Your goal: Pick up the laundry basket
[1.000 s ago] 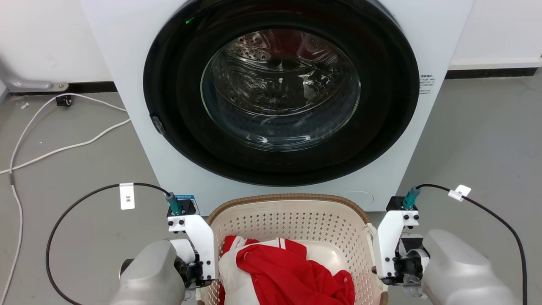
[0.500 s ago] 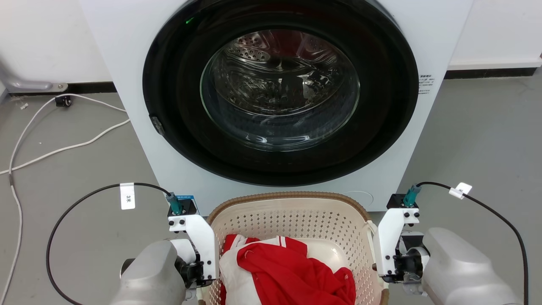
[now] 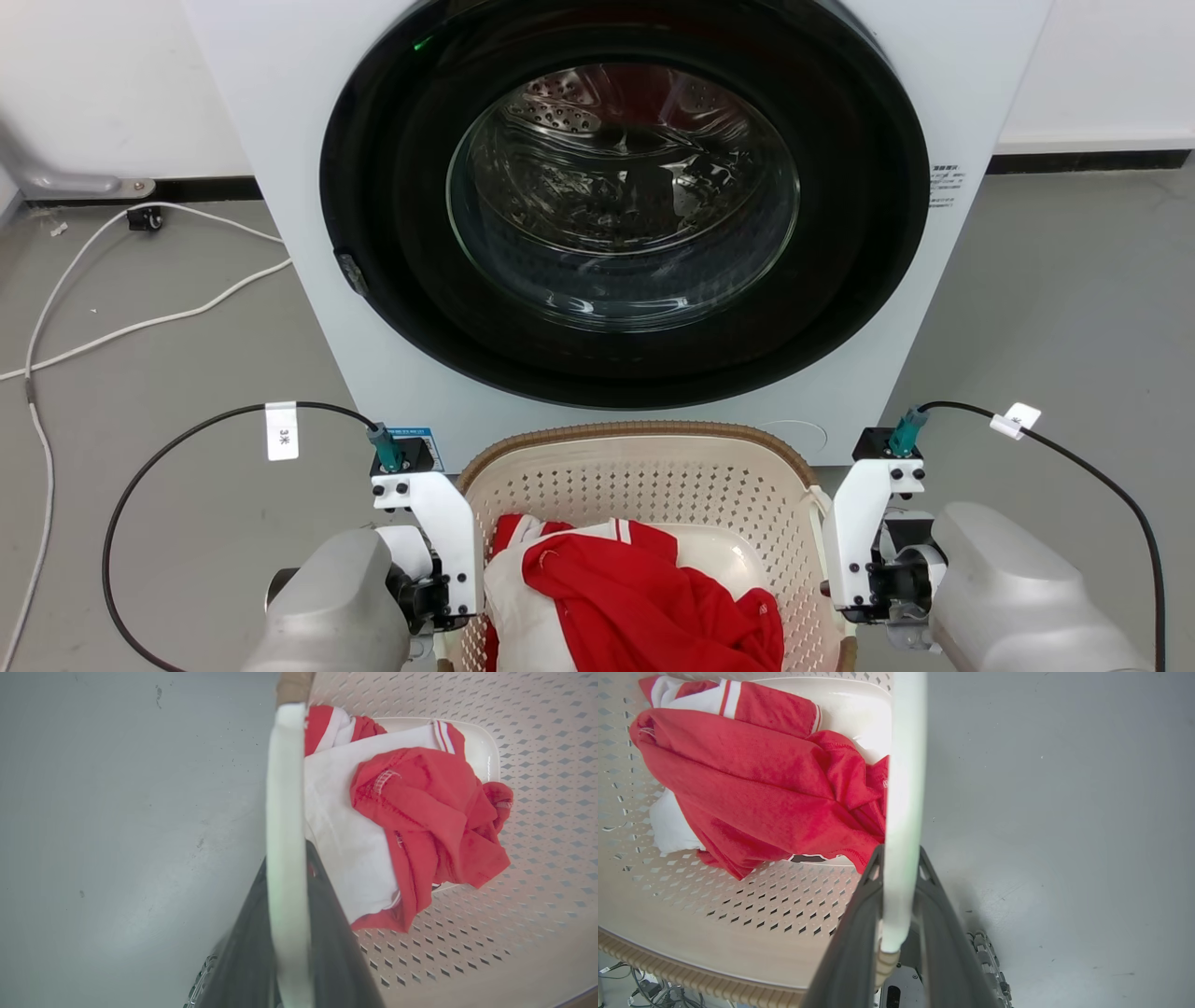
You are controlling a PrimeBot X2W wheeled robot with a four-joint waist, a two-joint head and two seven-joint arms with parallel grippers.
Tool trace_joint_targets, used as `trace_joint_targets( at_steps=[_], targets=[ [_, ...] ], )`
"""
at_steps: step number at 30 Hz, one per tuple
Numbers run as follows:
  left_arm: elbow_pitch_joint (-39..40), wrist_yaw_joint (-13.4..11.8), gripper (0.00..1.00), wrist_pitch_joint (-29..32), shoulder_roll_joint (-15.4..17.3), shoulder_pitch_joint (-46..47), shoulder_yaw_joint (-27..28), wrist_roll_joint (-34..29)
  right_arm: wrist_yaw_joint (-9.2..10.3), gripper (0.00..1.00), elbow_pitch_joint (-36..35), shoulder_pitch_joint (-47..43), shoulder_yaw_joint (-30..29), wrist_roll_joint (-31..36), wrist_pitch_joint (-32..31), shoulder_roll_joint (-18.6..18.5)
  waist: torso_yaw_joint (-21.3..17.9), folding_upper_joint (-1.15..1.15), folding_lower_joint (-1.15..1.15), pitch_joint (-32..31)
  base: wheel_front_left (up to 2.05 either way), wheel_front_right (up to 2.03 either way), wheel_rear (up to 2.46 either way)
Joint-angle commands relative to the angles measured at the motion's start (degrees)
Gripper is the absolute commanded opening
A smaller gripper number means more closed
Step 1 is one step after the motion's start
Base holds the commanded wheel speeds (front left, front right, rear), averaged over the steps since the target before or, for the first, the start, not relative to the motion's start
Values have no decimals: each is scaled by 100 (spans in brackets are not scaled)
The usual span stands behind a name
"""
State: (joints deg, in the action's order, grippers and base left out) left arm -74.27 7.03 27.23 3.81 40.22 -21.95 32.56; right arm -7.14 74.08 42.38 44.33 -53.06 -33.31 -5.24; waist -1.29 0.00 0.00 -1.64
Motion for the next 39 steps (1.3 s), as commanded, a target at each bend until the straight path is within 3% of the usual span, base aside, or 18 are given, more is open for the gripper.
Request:
trace_joint_targets(
  at_steps=[1, 39],
  targets=[
    [59, 50, 0, -34, -132, 115, -17, 62, -64, 0, -43, 42, 18, -46, 26, 149, 4, 0, 0, 3, 0, 0, 0],
    [61, 18, 0, -75, -135, 91, -186, 241, -65, 0, -37, -40, 57, -128, 78, 148, 31, 0, 0, 2, 0, 0, 0]
  ],
)
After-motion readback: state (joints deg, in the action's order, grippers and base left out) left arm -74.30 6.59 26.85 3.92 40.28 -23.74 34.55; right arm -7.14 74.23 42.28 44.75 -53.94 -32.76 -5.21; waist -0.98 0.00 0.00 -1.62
